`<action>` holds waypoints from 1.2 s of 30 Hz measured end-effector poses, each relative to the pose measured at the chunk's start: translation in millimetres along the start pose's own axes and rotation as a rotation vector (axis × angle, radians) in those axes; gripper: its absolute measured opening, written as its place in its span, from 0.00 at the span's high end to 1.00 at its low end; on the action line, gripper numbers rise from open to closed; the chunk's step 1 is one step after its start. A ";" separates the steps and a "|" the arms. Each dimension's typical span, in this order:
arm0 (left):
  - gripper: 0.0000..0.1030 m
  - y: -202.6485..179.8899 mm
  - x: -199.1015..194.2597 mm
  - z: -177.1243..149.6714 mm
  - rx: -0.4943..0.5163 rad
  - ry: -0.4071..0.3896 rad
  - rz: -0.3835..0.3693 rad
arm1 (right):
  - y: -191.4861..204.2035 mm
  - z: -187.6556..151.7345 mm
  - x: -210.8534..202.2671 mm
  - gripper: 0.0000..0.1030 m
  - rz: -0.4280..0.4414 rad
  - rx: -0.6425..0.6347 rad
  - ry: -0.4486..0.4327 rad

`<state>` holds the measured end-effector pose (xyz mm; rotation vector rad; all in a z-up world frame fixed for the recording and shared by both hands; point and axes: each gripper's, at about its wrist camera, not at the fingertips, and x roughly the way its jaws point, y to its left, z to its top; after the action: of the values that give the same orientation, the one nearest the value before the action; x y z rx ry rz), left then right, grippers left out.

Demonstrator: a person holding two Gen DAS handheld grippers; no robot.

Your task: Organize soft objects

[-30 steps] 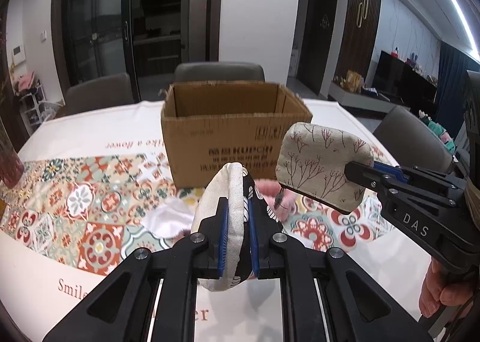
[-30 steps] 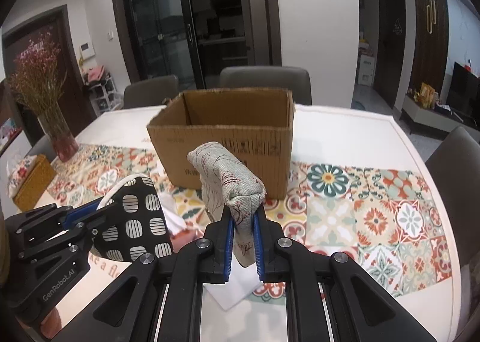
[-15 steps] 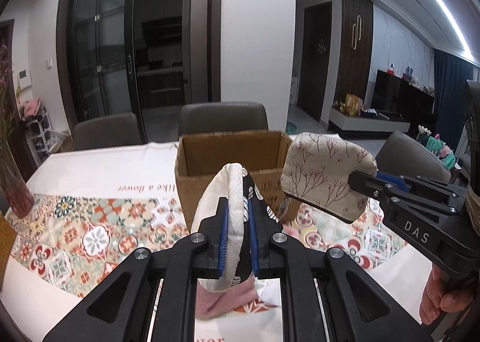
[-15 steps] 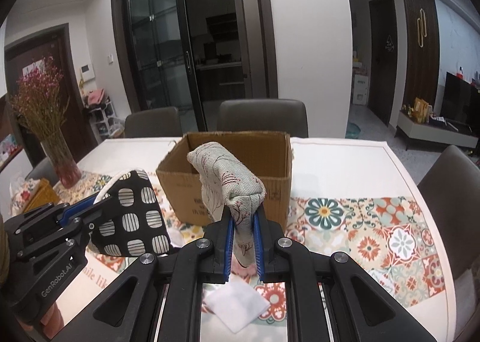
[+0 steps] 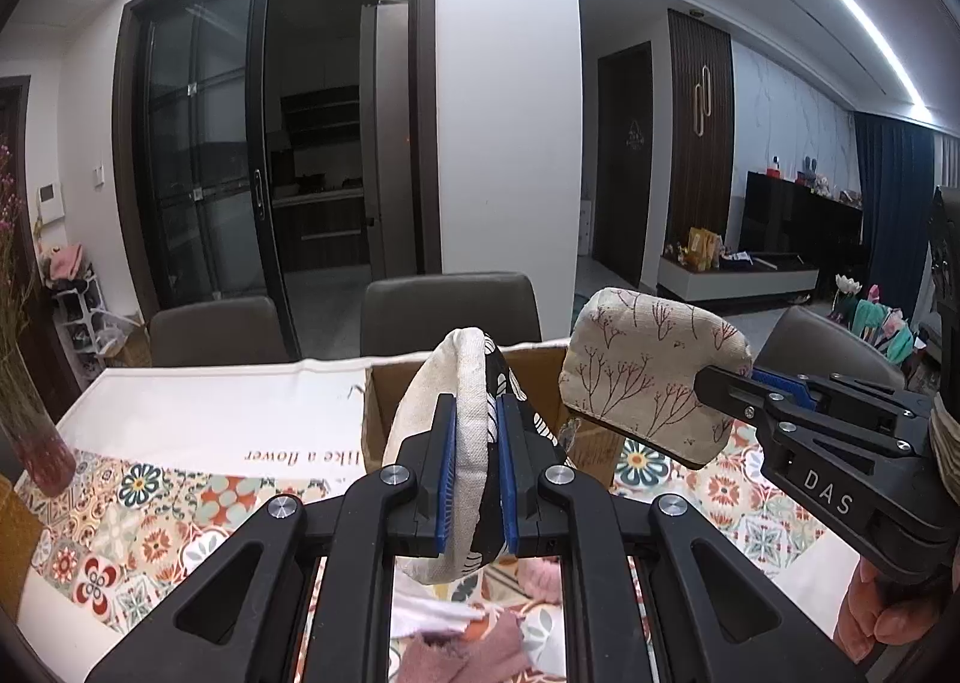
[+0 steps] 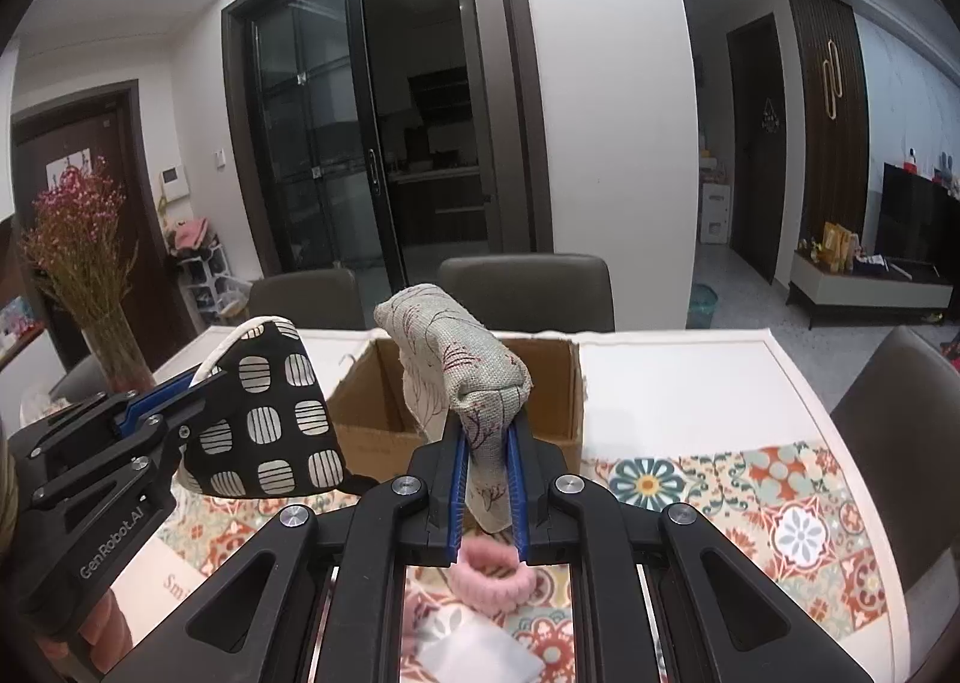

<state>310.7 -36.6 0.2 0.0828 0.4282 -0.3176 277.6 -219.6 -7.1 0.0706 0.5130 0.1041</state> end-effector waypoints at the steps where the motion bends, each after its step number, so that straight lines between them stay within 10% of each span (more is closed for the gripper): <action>1: 0.86 1.0 1.4 2.9 0.000 -0.006 -0.001 | -0.1 2.3 0.3 0.87 -0.001 -0.001 -0.005; 36: 0.86 16.2 96.4 37.6 0.031 -0.027 0.003 | -11.8 50.0 89.0 0.87 -0.015 -0.003 -0.013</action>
<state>413.7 -54.2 -6.1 0.1092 0.3965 -0.3225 380.3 -223.0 -8.0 0.0648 0.5006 0.0896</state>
